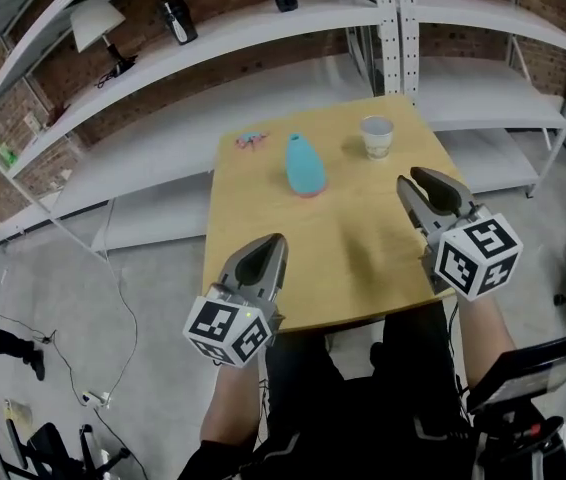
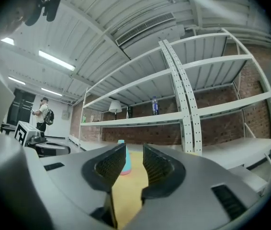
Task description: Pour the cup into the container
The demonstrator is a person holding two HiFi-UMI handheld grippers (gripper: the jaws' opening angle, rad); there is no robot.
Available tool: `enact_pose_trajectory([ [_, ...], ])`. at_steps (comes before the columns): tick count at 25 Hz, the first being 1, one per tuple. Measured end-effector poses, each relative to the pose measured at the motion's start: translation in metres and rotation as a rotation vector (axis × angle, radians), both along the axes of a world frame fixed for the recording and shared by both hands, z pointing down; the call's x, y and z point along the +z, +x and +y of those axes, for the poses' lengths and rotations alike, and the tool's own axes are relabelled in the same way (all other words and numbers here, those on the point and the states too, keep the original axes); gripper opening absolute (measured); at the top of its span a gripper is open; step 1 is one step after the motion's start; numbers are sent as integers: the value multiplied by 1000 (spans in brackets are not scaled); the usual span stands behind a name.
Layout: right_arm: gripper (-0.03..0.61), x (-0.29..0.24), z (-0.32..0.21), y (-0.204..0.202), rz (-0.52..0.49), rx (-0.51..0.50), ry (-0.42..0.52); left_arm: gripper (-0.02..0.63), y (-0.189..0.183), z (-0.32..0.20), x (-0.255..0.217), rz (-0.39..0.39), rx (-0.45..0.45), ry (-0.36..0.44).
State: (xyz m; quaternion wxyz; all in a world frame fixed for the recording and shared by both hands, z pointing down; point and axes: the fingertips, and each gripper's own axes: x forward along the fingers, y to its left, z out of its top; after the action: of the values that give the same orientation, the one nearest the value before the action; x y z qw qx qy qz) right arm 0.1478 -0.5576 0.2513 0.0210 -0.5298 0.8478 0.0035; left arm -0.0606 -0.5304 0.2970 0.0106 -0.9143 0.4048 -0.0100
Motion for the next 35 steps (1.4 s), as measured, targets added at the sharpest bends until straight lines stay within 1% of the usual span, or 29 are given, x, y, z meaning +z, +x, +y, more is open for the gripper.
enact_pose_trajectory([
  [2,111,3,-24,4,12,18,-15,2,-5,-23,-2,-16,-18,6],
  [5,189,13,-60,6,35,27,-51,2,-8,-53,4,-40,-25,-2],
  [9,249,30,-104,6,30,27,-113,2,3,-78,18,-41,23,-47],
  [13,320,55,-138,21,69,102,-173,2,17,-92,32,-84,100,-85],
  [16,332,73,-156,28,68,105,-214,2,27,-101,38,-90,166,-107],
  [19,336,85,-173,33,83,90,-251,2,38,-107,41,-100,248,-102],
  [21,336,87,-184,35,97,75,-261,2,47,-109,42,-109,305,-99],
  [23,336,89,-191,34,104,56,-265,2,52,-111,43,-102,344,-112],
  [27,336,92,-203,24,102,14,-273,2,56,-117,39,-94,358,-112],
  [31,336,91,-214,27,91,8,-271,2,59,-117,40,-101,375,-110],
  [35,336,95,-220,27,97,-10,-291,2,60,-115,41,-101,387,-108],
])
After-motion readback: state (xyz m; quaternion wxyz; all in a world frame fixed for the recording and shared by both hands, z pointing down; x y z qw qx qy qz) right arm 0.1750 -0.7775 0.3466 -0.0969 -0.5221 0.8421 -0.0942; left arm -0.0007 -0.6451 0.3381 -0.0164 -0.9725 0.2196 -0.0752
